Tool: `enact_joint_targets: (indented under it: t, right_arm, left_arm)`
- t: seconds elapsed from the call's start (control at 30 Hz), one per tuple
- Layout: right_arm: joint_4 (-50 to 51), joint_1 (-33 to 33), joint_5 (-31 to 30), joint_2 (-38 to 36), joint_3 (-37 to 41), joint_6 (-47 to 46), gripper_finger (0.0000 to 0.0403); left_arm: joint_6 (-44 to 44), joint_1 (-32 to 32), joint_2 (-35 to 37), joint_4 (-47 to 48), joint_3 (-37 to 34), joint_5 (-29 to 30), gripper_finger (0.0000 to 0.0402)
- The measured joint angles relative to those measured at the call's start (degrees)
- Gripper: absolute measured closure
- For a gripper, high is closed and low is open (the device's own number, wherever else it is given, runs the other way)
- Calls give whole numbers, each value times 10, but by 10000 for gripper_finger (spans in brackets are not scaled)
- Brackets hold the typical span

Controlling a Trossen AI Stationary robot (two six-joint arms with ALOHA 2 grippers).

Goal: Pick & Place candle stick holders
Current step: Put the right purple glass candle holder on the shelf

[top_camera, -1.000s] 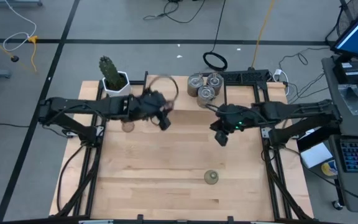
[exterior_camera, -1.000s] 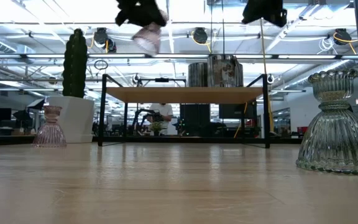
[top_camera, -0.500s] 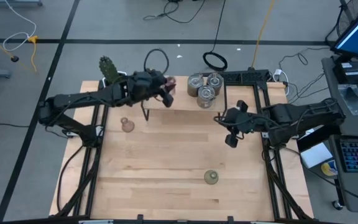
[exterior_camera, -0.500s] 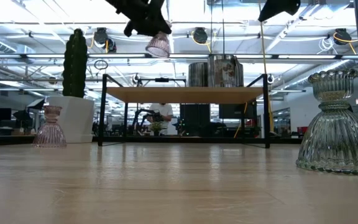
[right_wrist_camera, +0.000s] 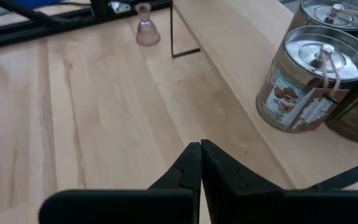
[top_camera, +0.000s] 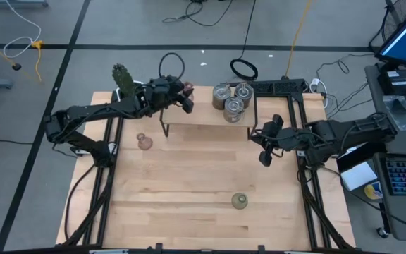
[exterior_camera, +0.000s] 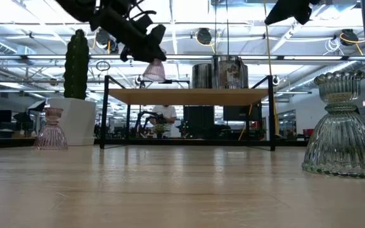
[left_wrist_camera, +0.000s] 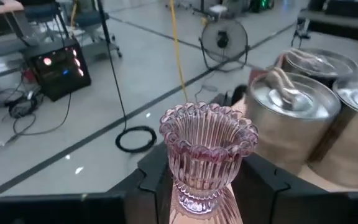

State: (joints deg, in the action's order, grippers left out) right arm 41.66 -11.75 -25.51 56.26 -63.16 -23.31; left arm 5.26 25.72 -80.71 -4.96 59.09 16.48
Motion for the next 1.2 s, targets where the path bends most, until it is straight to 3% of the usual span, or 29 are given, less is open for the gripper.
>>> enact_joint_targets:
  t: [0.4, 1.2]
  right_arm:
    - [-26, 0, 0, -20, 31, 0, 403]
    - [-38, 0, -3, -20, 31, -13, 403]
  left_arm:
    - [12, 48, 1, -150, -95, 10, 271]
    - [0, 58, -34, -158, -99, 16, 271]
